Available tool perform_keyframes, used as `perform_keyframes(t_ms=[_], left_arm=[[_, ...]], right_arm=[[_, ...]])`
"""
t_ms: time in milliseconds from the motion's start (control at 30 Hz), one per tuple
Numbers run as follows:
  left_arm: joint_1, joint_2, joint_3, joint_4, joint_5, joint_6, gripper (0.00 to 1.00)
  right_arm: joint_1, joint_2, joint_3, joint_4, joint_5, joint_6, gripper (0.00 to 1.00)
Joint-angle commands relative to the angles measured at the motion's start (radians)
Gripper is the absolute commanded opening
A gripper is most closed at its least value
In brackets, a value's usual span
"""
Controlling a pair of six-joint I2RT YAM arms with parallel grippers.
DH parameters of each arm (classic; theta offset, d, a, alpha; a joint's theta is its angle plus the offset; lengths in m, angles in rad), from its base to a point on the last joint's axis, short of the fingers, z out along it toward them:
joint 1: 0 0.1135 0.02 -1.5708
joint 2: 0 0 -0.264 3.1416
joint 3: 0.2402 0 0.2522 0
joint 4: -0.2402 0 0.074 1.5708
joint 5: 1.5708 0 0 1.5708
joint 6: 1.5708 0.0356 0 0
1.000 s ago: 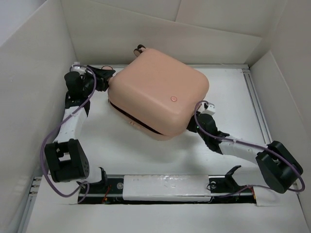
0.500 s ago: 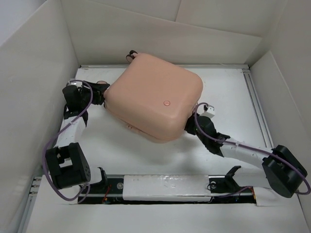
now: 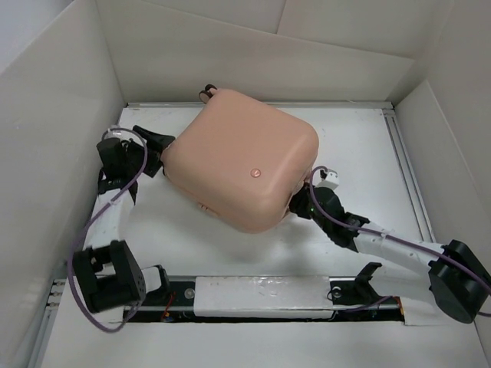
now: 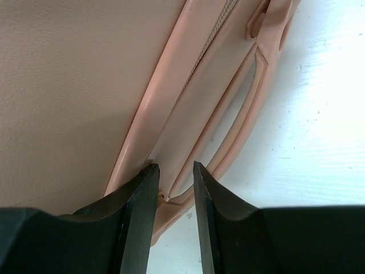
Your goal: Pack the luggage
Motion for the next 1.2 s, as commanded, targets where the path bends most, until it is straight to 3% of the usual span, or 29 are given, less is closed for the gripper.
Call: perform_keyframes(t_ms=[0,33,300,400,433,467,533,567,633,733,767,800,833,1000,1100,1167], left_arm=[[-0.016,-0.213,0.103,-0.119,-0.068,0.147,0.97],[-0.016,-0.250,0.116,-0.136,-0.137,0.147,1.00],[-0.037,-0.510,0.114,-0.239,-0.274,0.189,1.00],[-0.059,-0.674,-0.017,-0.248,-0.227,0.223,0.65],[-0.059,-0.716,-0.062,-0.257,-0.198,0.223,0.53],[-0.059,-0.792,-0.108,-0.271,-0.168,0.223,0.34],[-0.059,-0.865,-0.275,-0.294,-0.073,0.212,0.24],[-0.059,-0.939,-0.329,-0.308,-0.047,0.212,0.22],[-0.059,-1.015,-0.456,-0.355,-0.012,0.212,0.22],[-0.059,-1.136,-0.490,-0.367,0.056,0.172,0.26],[-0.059,-1.147,-0.477,-0.421,0.041,0.186,0.29],[-0.059,-1.147,-0.476,-0.430,0.053,0.195,0.30],[-0.059,-1.147,-0.476,-0.431,0.076,0.195,0.32],[-0.059,-1.147,-0.568,-0.374,0.097,0.160,0.34],[-0.059,-1.072,-0.594,-0.301,0.109,0.160,0.38],[-0.059,-1.026,-0.585,-0.256,0.091,0.160,0.38]], right_arm=[[0.028,-0.034,0.053,0.086,-0.032,-0.006,0.43],[0.016,-0.034,0.053,0.075,-0.032,-0.006,0.44],[-0.002,-0.154,0.120,-0.089,0.022,-0.082,0.48],[-0.025,-0.221,0.144,-0.167,0.034,-0.130,0.42],[-0.036,-0.237,0.145,-0.182,0.046,-0.145,0.38],[-0.053,-0.256,0.155,-0.196,0.046,-0.162,0.28],[-0.122,-0.257,0.166,-0.205,0.030,-0.243,0.13],[-0.148,-0.244,0.175,-0.216,0.030,-0.269,0.00],[-0.220,-0.218,0.189,-0.216,-0.021,-0.360,0.00],[-0.301,-0.149,0.198,-0.164,-0.093,-0.459,0.00],[-0.318,-0.131,0.198,-0.152,-0.165,-0.477,0.03],[-0.334,-0.094,0.198,-0.121,-0.202,-0.503,0.16],[-0.344,-0.079,0.198,-0.112,-0.226,-0.539,0.20],[-0.398,-0.031,0.163,-0.008,-0.338,-0.595,0.30],[-0.407,-0.002,0.152,0.044,-0.384,-0.618,0.43],[-0.407,0.033,0.152,0.067,-0.385,-0.627,0.44]])
